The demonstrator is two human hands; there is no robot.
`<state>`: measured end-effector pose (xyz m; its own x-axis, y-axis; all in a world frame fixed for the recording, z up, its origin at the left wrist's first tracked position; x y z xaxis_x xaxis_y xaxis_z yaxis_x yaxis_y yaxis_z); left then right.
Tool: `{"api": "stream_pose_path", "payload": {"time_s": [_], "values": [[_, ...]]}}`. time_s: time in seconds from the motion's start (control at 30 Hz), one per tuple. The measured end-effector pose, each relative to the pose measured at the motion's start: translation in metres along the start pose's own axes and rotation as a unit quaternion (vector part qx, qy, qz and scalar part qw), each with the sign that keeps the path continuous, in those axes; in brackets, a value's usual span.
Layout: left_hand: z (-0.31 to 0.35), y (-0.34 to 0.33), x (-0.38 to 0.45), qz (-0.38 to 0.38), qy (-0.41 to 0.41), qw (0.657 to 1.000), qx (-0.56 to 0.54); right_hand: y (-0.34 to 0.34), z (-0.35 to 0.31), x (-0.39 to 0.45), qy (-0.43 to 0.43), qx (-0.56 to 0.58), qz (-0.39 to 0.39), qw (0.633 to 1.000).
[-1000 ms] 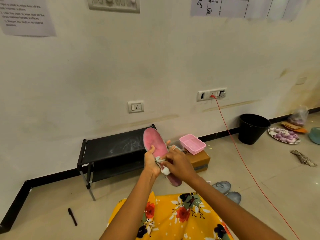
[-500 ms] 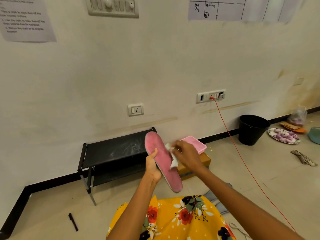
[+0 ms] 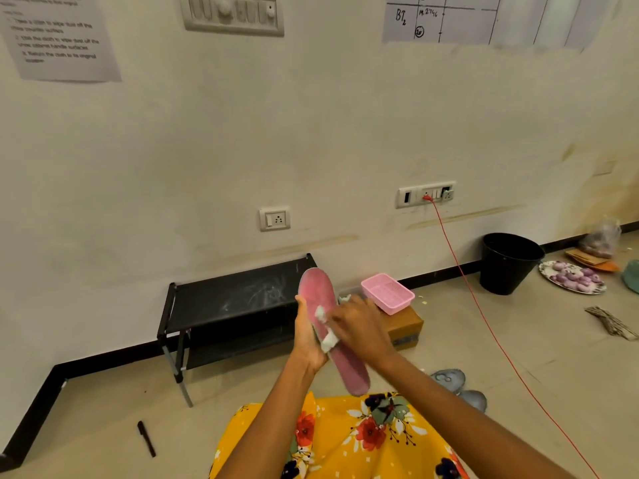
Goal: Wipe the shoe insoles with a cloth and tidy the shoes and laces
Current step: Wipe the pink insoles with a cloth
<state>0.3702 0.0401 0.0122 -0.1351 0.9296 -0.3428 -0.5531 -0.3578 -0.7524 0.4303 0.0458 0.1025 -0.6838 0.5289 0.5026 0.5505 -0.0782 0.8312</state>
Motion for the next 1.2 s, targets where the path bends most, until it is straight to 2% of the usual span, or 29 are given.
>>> {"api": "stream_pose_path", "payload": {"time_s": [0.07,0.1,0.17,0.27,0.33,0.37,0.47,0.53,0.63,0.73,0.83,0.87,0.97,1.0,1.07,1.13,1.2], "values": [[-0.004,-0.011,-0.001,-0.013,-0.004,1.000,0.000,0.003,0.027,0.010,-0.083,-0.029,0.017,0.996],[-0.003,-0.013,-0.002,-0.011,-0.005,1.000,-0.001,0.002,0.027,0.011,-0.094,-0.036,0.025,0.995],[0.005,-0.004,0.001,0.002,-0.012,1.000,-0.004,-0.005,0.009,0.005,-0.061,-0.004,0.034,0.998],[0.008,0.018,0.003,0.009,0.004,1.000,-0.014,-0.016,-0.025,-0.016,0.028,0.081,-0.025,0.996],[0.004,0.023,0.002,0.010,0.012,1.000,-0.006,-0.013,-0.023,-0.010,0.074,0.064,-0.031,0.995],[0.002,0.019,0.000,-0.001,0.013,1.000,0.003,-0.008,-0.011,-0.001,0.045,0.071,-0.013,0.996],[-0.001,-0.001,-0.008,-0.029,0.005,0.999,0.024,0.010,0.037,0.028,-0.118,0.108,0.073,0.984],[0.002,-0.015,-0.010,-0.045,-0.004,0.998,0.032,0.008,0.045,0.044,-0.139,0.067,0.057,0.986],[0.007,-0.011,-0.005,-0.014,-0.014,0.998,0.059,-0.010,0.028,0.040,-0.110,0.052,0.000,0.993],[0.014,0.013,0.002,0.021,-0.015,0.999,0.029,-0.023,-0.005,0.007,-0.040,0.083,-0.018,0.996],[0.010,0.025,0.000,0.014,0.009,1.000,-0.001,-0.025,-0.016,-0.008,0.036,0.115,-0.077,0.990],[0.009,0.025,0.000,0.010,0.003,1.000,0.005,-0.021,-0.009,-0.002,0.030,0.117,-0.068,0.990],[0.007,0.005,-0.006,-0.019,-0.001,1.000,0.020,0.004,0.028,0.024,-0.096,0.122,0.049,0.987],[0.007,0.001,-0.004,-0.018,-0.003,1.000,0.021,0.004,0.031,0.031,-0.114,0.098,0.054,0.987],[0.011,-0.001,0.000,-0.002,-0.004,1.000,0.028,-0.010,0.018,0.032,-0.091,0.058,0.008,0.994],[0.016,0.009,0.004,0.022,0.000,0.999,0.023,-0.019,0.000,0.015,-0.062,0.080,-0.011,0.995],[0.014,0.023,0.005,0.035,0.021,0.999,-0.011,-0.024,-0.020,-0.008,0.010,0.105,-0.025,0.994]]}}
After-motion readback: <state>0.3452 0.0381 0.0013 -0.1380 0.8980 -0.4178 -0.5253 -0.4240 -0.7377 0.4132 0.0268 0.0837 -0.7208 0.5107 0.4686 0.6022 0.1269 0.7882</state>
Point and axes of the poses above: each hand's wrist, its own x-axis towards the middle knuckle, its own y-axis out of the back of the hand, z = x × y, the point moved 9 cm from there along x, towards the middle knuckle, and after that the axes turned 4 degrees about y, right-handed, at the moved point
